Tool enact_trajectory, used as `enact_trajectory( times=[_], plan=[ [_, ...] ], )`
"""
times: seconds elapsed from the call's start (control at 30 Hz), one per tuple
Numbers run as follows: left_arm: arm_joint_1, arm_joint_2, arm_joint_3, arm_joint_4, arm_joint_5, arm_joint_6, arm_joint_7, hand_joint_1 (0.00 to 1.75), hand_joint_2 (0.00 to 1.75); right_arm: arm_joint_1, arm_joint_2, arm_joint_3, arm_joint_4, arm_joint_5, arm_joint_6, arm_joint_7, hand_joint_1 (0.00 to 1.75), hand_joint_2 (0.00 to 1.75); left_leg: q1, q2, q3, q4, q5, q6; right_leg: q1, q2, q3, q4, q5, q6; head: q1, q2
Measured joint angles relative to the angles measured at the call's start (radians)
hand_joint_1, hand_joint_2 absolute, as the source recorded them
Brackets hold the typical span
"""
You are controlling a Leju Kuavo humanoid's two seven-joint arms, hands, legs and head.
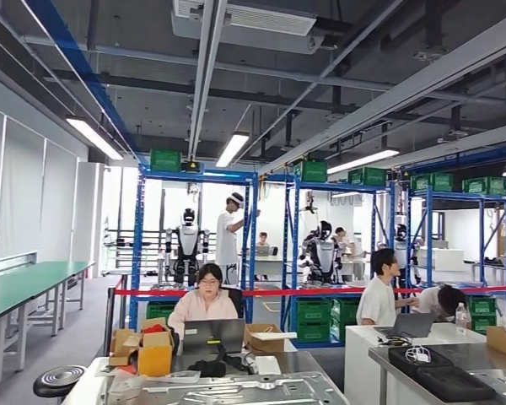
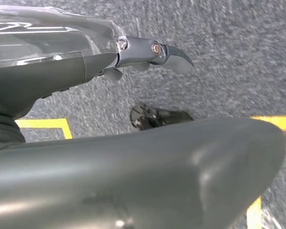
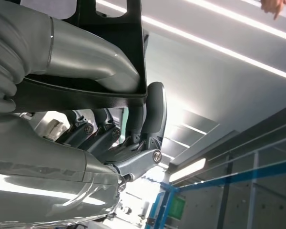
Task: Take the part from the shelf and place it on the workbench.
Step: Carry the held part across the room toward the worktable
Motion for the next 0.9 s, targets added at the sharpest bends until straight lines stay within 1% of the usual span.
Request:
enact_trajectory(
  times=[0.03, 0.07, 0.1, 0.13, 0.17, 0.2, 0.23, 0.27, 0.3, 0.33, 0.37, 0.4, 0.43, 0.47, 0.53, 0.57, 0.6, 0.63, 0.67, 0.73, 0.77, 0.8, 0.83, 0.87, 0.9],
  plan=[
    [0.001, 0.0, 0.0, 0.0, 0.0, 0.0, 0.0, 0.0, 0.0, 0.0, 0.0, 0.0, 0.0, 0.0, -0.001, 0.0, 1.75, 1.75, -0.002, 0.0, -0.001, 0.001, 0.0, 0.01, -0.002, 0.0, 0.0, -0.001, 0.0, 0.004, -0.001, 0.0],
    [0.002, 0.001, 0.0, 0.0, 0.0, 0.0, -0.001, 0.0, 0.0, 0.001, 0.0, 0.0, 0.0, 0.0, -0.001, 0.0, 1.75, 1.75, -0.004, 0.0, 0.0, 0.001, 0.001, 0.016, -0.004, 0.0, -0.001, 0.003, -0.006, 0.007, -0.001, 0.0],
    [0.003, 0.001, 0.0, 0.0, 0.0, 0.0, -0.001, 0.0, 0.0, 0.0, 0.0, 0.0, 0.0, 0.0, -0.002, 0.0, 1.75, 1.75, -0.004, 0.0, 0.0, 0.0, 0.002, 0.023, -0.006, 0.0, -0.008, 0.022, -0.02, 0.011, -0.001, 0.0],
    [0.003, 0.002, 0.0, 0.0, 0.0, 0.0, -0.002, 0.0, 0.0, 0.0, 0.0, 0.0, -0.001, 0.0, -0.002, 0.0, 1.75, 1.75, -0.005, 0.0, 0.001, -0.001, 0.002, 0.029, -0.007, 0.001, -0.025, 0.061, -0.044, 0.013, -0.001, 0.0],
    [0.002, 0.002, 0.001, 0.0, -0.001, 0.0, -0.003, 0.0, 0.0, 0.0, 0.0, -0.001, -0.001, 0.0, -0.002, 0.0, 1.75, 1.75, -0.007, 0.0, 0.001, -0.002, 0.001, 0.033, -0.008, 0.001, -0.051, 0.12, -0.074, 0.014, -0.001, 0.0],
    [0.002, 0.003, 0.001, 0.0, -0.001, 0.0, -0.003, 0.0, 0.0, 0.001, -0.001, -0.001, -0.001, 0.0, -0.002, 0.0, 1.75, 1.75, -0.009, 0.0, 0.001, -0.002, 0.0, 0.037, -0.008, 0.001, -0.084, 0.189, -0.104, 0.013, -0.001, 0.0],
    [0.002, 0.003, 0.001, 0.0, -0.002, 0.0, -0.004, 0.0, 0.0, 0.003, -0.002, -0.001, -0.001, 0.0, -0.002, 0.0, 1.75, 1.75, -0.013, 0.0, 0.002, -0.001, 0.0, 0.039, -0.007, 0.001, -0.115, 0.25, -0.124, 0.012, -0.001, 0.0],
    [0.003, 0.003, 0.002, 0.0, -0.003, 0.0, -0.005, 0.0, 0.0, 0.004, -0.002, -0.002, -0.001, 0.0, -0.002, 0.0, 1.75, 1.75, -0.016, -0.001, 0.003, -0.001, -0.001, 0.04, -0.007, 0.002, -0.134, 0.283, -0.128, 0.009, -0.001, 0.0],
    [0.003, 0.003, 0.003, 0.0, -0.003, 0.0, -0.005, 0.0, 0.0, 0.006, -0.003, -0.002, -0.001, 0.0, -0.002, 0.0, 1.75, 1.75, -0.019, -0.002, 0.004, -0.001, -0.002, 0.042, -0.005, 0.003, -0.138, 0.284, -0.117, 0.005, -0.001, 0.0],
    [0.003, 0.003, 0.004, 0.0, -0.004, 0.0, -0.006, 0.0, 0.0, 0.007, -0.003, -0.002, -0.001, 0.0, -0.002, -0.001, 1.75, 1.75, -0.022, -0.003, 0.006, -0.001, -0.003, 0.043, -0.002, 0.004, -0.123, 0.245, -0.087, -0.001, -0.001, 0.0],
    [0.002, 0.003, 0.004, 0.0, -0.005, 0.0, -0.007, 0.0, 0.0, 0.006, -0.003, -0.002, -0.002, 0.0, -0.002, -0.001, 1.75, 1.75, -0.023, -0.005, 0.009, -0.002, -0.004, 0.044, 0.004, 0.006, -0.094, 0.177, -0.047, -0.009, -0.001, 0.0],
    [0.001, 0.003, 0.005, 0.0, -0.006, 0.0, -0.007, 0.0, 0.0, 0.005, -0.003, -0.002, -0.003, 0.0, -0.002, -0.002, 1.75, 1.75, -0.024, -0.006, 0.01, -0.002, -0.006, 0.045, 0.01, 0.008, -0.065, 0.112, -0.016, -0.017, -0.001, 0.0],
    [0.0, 0.002, 0.005, 0.0, -0.007, 0.0, -0.008, 0.0, 0.0, 0.003, -0.003, -0.002, -0.004, 0.0, -0.002, -0.002, 1.75, 1.75, -0.024, -0.007, 0.01, -0.003, -0.006, 0.044, 0.016, 0.009, -0.041, 0.055, 0.008, -0.025, -0.001, 0.0],
    [-0.001, 0.002, 0.006, 0.0, -0.007, 0.0, -0.008, 0.0, 0.0, 0.002, -0.002, -0.002, -0.005, 0.0, -0.002, -0.002, 1.75, 1.75, -0.023, -0.007, 0.008, -0.004, -0.006, 0.042, 0.02, 0.01, -0.028, 0.021, 0.017, -0.031, -0.001, 0.0],
    [-0.002, 0.001, 0.008, 0.0, -0.01, -0.001, -0.009, 0.0, 0.0, 0.001, -0.002, -0.002, -0.005, 0.0, -0.002, -0.003, 1.75, 1.75, -0.021, -0.007, 0.005, -0.008, -0.003, 0.035, 0.024, 0.01, -0.024, 0.004, 0.015, -0.035, -0.001, 0.0],
    [-0.001, 0.001, 0.008, 0.0, -0.011, -0.002, -0.009, 0.0, 0.0, 0.001, -0.001, -0.002, -0.006, 0.001, -0.002, -0.003, 1.75, 1.75, -0.02, -0.007, 0.005, -0.009, -0.005, 0.032, 0.022, 0.009, -0.021, -0.004, 0.016, -0.036, -0.001, 0.0],
    [-0.001, 0.001, 0.009, 0.0, -0.012, -0.002, -0.009, 0.0, 0.0, 0.0, -0.001, -0.003, -0.006, 0.001, -0.002, -0.003, 1.75, 1.75, -0.021, -0.006, 0.004, -0.004, -0.01, 0.029, 0.019, 0.008, -0.016, -0.013, 0.019, -0.038, -0.001, 0.0],
    [-0.002, 0.001, 0.009, 0.0, -0.013, -0.002, -0.01, 0.0, 0.0, -0.001, 0.0, -0.003, -0.007, 0.001, -0.002, -0.003, 1.75, 1.75, -0.021, -0.006, -0.004, 0.016, -0.024, 0.025, 0.015, 0.007, -0.011, -0.021, 0.022, -0.039, -0.001, 0.0],
    [-0.002, 0.001, 0.009, 0.0, -0.014, -0.003, -0.011, 0.0, 0.0, -0.001, 0.001, -0.003, -0.007, 0.0, -0.002, -0.004, 1.75, 1.75, -0.021, -0.005, -0.022, 0.056, -0.046, 0.022, 0.012, 0.005, -0.006, -0.028, 0.024, -0.041, -0.001, 0.0],
    [-0.001, 0.003, 0.009, 0.0, -0.016, -0.003, -0.012, 0.0, 0.0, -0.002, 0.002, -0.003, -0.007, -0.001, -0.001, -0.007, 1.75, 1.75, -0.018, -0.005, -0.083, 0.176, -0.096, 0.014, 0.011, 0.003, -0.002, -0.029, 0.022, -0.043, -0.001, 0.0],
    [0.0, 0.004, 0.01, 0.0, -0.018, -0.003, -0.012, 0.0, 0.0, -0.001, 0.002, -0.003, -0.006, -0.003, 0.001, -0.009, 1.75, 1.75, -0.016, -0.005, -0.111, 0.225, -0.108, 0.01, 0.01, 0.003, 0.0, -0.029, 0.02, -0.043, -0.001, 0.0],
    [0.001, 0.004, 0.01, 0.0, -0.02, -0.004, -0.012, 0.0, 0.0, 0.0, 0.002, -0.003, -0.006, -0.007, 0.004, -0.01, 1.75, 1.75, -0.014, -0.004, -0.125, 0.244, -0.103, 0.005, 0.009, 0.003, 0.001, -0.028, 0.018, -0.041, -0.001, 0.0],
    [0.002, 0.004, 0.01, 0.0, -0.021, -0.004, -0.013, 0.0, 0.0, 0.001, 0.002, -0.003, -0.006, -0.012, 0.007, -0.011, 1.75, 1.75, -0.011, -0.004, -0.121, 0.224, -0.078, 0.001, 0.006, 0.004, 0.004, -0.026, 0.014, -0.038, -0.001, 0.0],
    [0.002, 0.004, 0.01, 0.0, -0.022, -0.004, -0.013, 0.0, 0.0, 0.001, 0.002, -0.003, -0.005, -0.019, 0.011, -0.013, 1.75, 1.75, -0.007, -0.003, -0.099, 0.17, -0.041, -0.003, 0.004, 0.005, 0.007, -0.023, 0.009, -0.034, -0.001, 0.0],
    [0.001, 0.004, 0.01, 0.0, -0.023, -0.005, -0.013, 0.0, 0.0, 0.001, 0.002, -0.004, -0.005, -0.026, 0.013, -0.014, 1.75, 1.75, -0.003, -0.011, -0.071, 0.109, -0.01, -0.009, 0.002, 0.009, 0.009, -0.018, 0.003, -0.027, -0.001, 0.0]
  ],
)
